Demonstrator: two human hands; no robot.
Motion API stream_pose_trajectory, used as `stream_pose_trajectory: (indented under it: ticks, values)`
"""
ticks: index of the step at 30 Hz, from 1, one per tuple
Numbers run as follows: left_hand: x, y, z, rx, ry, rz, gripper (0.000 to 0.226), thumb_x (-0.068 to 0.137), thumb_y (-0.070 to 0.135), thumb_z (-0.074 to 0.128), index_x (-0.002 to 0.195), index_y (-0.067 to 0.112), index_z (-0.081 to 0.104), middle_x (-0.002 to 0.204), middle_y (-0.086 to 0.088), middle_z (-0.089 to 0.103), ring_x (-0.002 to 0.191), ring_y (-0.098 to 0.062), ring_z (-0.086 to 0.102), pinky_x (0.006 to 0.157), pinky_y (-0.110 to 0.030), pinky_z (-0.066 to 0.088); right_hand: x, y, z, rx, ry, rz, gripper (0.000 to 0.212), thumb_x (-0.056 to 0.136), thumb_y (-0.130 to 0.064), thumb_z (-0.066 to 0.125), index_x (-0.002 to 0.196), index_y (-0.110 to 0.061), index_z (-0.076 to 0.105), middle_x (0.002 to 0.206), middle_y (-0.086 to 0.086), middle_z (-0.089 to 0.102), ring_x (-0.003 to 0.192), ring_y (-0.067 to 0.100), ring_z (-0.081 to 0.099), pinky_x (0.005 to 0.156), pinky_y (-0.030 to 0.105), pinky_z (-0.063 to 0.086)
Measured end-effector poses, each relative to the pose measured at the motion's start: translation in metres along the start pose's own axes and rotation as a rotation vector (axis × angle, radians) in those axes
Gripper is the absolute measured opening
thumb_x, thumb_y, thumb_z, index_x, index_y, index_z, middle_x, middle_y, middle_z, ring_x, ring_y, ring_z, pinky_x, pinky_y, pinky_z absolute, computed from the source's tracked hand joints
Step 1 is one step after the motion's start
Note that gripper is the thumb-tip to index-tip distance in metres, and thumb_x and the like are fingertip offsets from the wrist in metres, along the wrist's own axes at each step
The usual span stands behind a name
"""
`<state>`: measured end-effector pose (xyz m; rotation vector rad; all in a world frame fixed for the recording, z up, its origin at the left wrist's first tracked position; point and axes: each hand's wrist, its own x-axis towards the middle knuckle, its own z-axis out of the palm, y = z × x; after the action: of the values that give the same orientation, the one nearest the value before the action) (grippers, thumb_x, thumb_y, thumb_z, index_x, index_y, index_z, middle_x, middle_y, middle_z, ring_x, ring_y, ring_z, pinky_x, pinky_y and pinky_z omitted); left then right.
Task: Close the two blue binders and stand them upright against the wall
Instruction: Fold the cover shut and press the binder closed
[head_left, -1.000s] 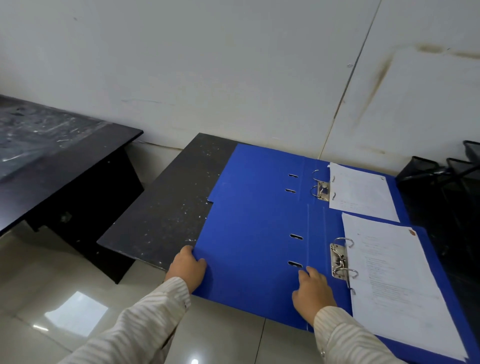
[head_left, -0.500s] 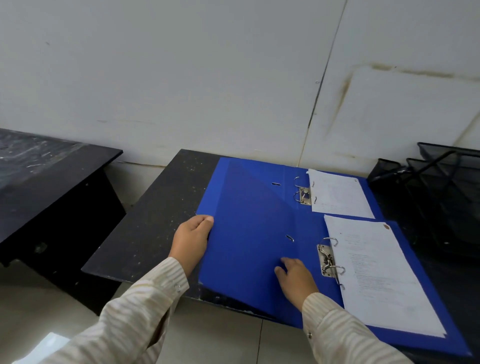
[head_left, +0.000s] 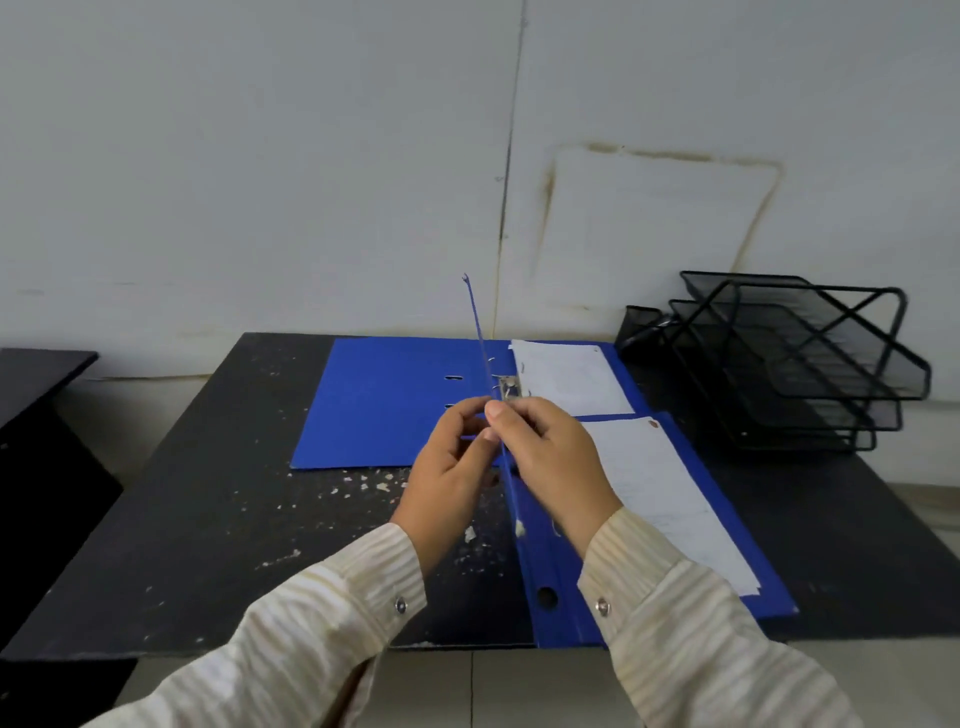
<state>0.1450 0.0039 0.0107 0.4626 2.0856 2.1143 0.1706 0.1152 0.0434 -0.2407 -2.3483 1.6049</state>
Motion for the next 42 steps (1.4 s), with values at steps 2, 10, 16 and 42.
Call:
stream_pose_trajectory:
  ticks: [2, 10, 16, 42]
  values:
    - [0.002, -0.001, 0.017, 0.048, -0.041, 0.036, 0.026, 0.098, 0.023, 0.048, 0.122, 0.032, 0.055, 0.116, 0.004, 0.066, 0.107, -0.014, 0.064, 0.084, -0.028, 0.056, 0.003, -0.002, -0.017, -0.007, 0.008, 0.003, 0.017, 0.085, -0.037, 0.059, 0.092, -0.024, 0.066, 0.094, -0.005, 0.067, 0.089, 0.006, 0.061, 0.074, 0.021, 0.05]
    - [0.017, -0.036, 0.072, 0.19, -0.066, -0.089, 0.037, 0.099, 0.024, 0.048, 0.136, 0.025, 0.045, 0.134, 0.0, 0.05, 0.116, -0.013, 0.054, 0.101, -0.036, 0.046, 0.012, 0.023, -0.077, 0.085, 0.02, 0.064, 0.006, 0.084, -0.029, 0.06, 0.083, -0.035, 0.061, 0.09, -0.018, 0.065, 0.085, -0.007, 0.059, 0.065, 0.009, 0.042]
    - [0.031, -0.088, 0.108, 0.293, 0.025, -0.319, 0.049, 0.099, 0.035, 0.047, 0.143, 0.015, 0.042, 0.142, -0.006, 0.044, 0.121, -0.013, 0.046, 0.105, -0.027, 0.033, 0.019, 0.053, -0.129, 0.182, -0.006, 0.127, 0.009, 0.085, -0.025, 0.059, 0.091, -0.025, 0.066, 0.09, -0.008, 0.07, 0.088, 0.01, 0.065, 0.074, 0.027, 0.054]
    - [0.036, -0.156, 0.174, 0.807, 0.133, -0.568, 0.08, 0.086, 0.055, 0.058, 0.152, 0.026, 0.022, 0.163, -0.003, 0.005, 0.146, -0.034, 0.017, 0.115, -0.046, 0.027, 0.038, 0.238, -0.262, -0.546, -0.132, 0.462, 0.035, 0.098, -0.012, 0.036, 0.132, -0.005, 0.042, 0.12, 0.016, 0.057, 0.102, 0.029, 0.058, 0.084, 0.035, 0.05]
